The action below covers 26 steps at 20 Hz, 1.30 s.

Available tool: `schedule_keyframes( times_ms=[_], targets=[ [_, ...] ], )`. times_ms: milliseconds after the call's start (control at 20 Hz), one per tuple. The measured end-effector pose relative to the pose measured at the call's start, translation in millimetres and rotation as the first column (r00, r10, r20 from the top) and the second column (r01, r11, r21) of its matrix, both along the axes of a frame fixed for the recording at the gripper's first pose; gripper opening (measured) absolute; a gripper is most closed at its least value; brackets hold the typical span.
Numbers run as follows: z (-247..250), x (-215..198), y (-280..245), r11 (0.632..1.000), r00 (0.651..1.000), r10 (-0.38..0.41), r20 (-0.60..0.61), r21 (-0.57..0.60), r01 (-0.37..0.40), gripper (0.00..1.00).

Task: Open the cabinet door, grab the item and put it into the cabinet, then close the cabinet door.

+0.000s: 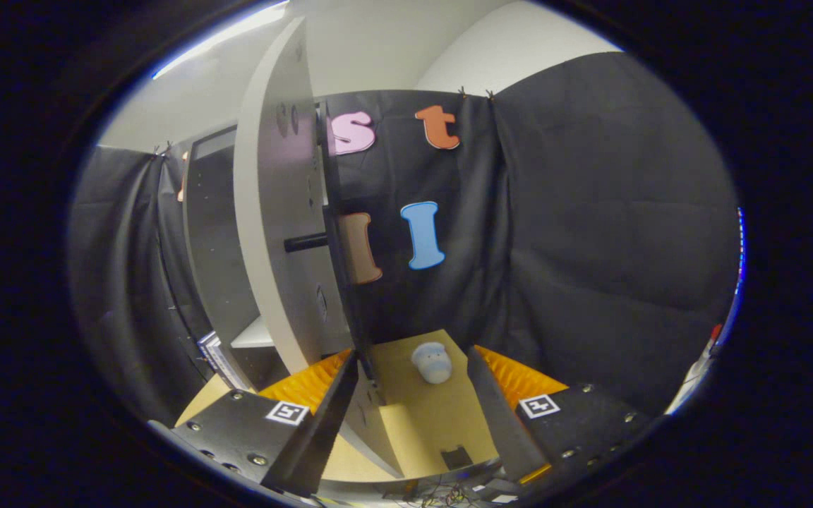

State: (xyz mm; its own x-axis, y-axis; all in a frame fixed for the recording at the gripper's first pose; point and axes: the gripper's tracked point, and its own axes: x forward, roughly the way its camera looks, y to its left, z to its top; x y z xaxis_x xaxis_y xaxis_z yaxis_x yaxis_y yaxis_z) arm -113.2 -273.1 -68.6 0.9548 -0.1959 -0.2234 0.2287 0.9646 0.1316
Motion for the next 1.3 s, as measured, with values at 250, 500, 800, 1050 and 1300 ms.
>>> schedule_keyframes(
  times_ms=[250,500,800,1050,1300],
  targets=[
    [-4,5,17,0.996,0.998,0.067,0.016,0.061,-0.067,0.88],
    [-3,7,42,0.990,0.991,0.133,0.022,0.049,-0.134,0.86],
    [-6,14,92,0.969,0.970,0.244,0.018,0.040,-0.245,0.86],
    [-8,26,144,0.942,0.944,0.330,0.020,0.055,-0.331,0.86],
    [-10,47,194,0.919,0.922,0.388,0.019,0.065,-0.388,0.88]
  ],
)
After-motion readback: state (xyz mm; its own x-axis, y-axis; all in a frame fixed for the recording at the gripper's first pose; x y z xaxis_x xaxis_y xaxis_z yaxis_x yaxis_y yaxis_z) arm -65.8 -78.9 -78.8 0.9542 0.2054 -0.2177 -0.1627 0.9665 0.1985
